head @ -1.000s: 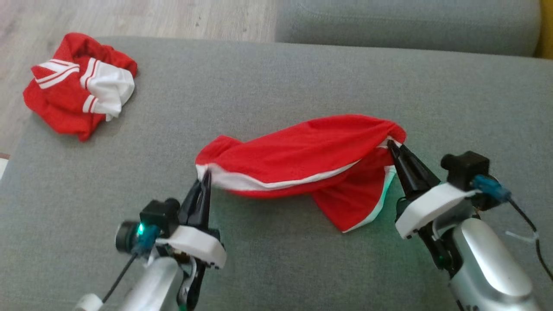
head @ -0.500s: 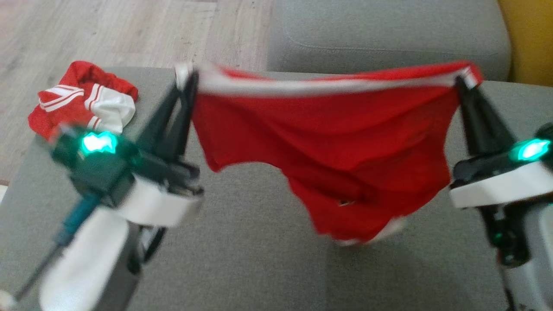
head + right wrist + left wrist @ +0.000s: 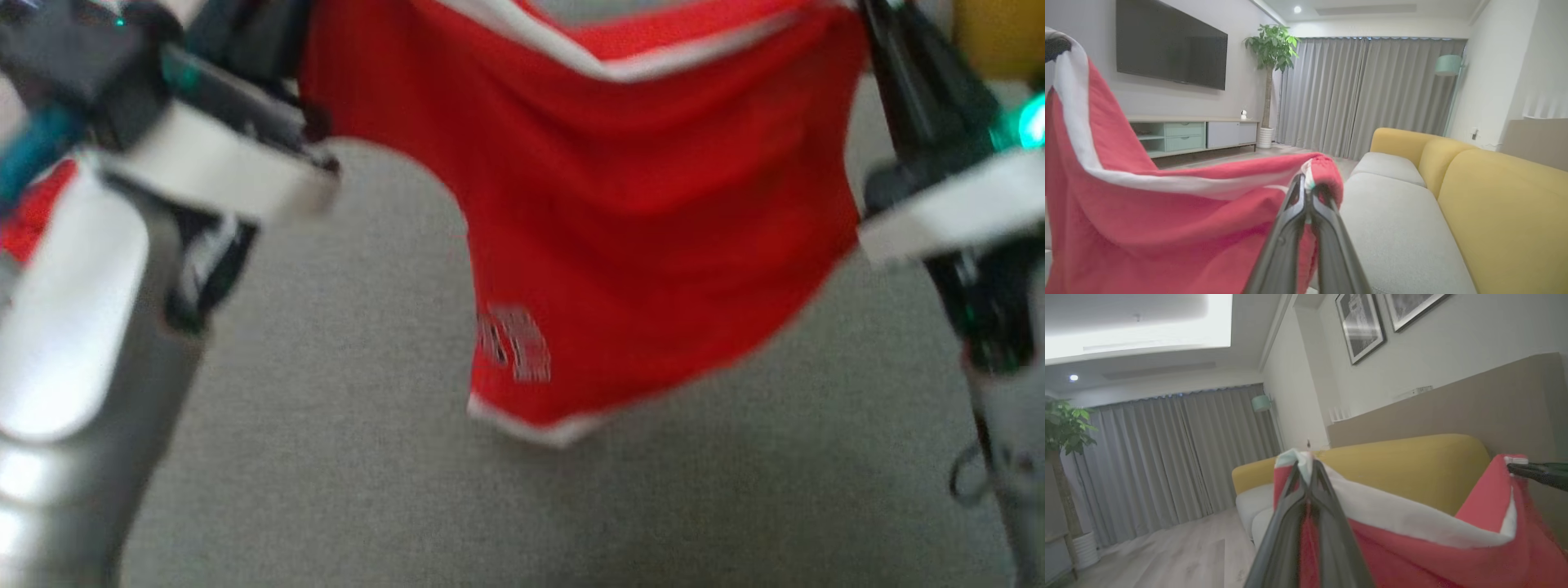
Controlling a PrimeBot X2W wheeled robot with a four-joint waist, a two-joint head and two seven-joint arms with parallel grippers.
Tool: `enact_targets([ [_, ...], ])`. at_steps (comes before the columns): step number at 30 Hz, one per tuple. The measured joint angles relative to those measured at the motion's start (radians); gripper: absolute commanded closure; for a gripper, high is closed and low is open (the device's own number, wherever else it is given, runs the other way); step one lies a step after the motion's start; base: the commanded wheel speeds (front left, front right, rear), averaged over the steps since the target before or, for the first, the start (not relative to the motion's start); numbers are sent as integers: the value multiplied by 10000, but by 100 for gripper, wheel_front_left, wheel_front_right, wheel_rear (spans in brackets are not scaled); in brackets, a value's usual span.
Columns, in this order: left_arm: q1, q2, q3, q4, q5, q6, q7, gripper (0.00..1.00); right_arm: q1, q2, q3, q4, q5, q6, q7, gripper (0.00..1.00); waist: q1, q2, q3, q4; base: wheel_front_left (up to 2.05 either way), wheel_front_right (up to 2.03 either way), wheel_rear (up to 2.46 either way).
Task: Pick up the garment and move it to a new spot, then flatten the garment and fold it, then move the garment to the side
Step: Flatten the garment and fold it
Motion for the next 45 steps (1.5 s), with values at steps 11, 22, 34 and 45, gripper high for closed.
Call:
enact_targets([
  [11, -3730, -631, 470, 3912, 426, -173, -1781, 100, -4990, 476, 669, 4054, -853, 0, -1465, 100, 2, 0, 1972, -453, 0, 0, 0],
  [22, -3670, -1298, 61, 5179, 401, -437, -3636, 100, -5320, 1049, 1352, 6205, -1536, 0, -3630, 100, 1, -1, 3592, -623, 0, 0, 0],
  [34, 815, -1308, 930, 2472, -98, -449, -3952, 100, -2057, 1139, 1369, 5524, -1158, 0, -4698, 100, -4, 0, 3179, -610, 0, 0, 0],
  [45, 6404, -1630, 1289, -318, 589, -360, -3954, 100, 3295, 1419, -119, 2454, -1037, 0, -4268, 100, -6, 1, 1359, -383, 0, 0, 0],
])
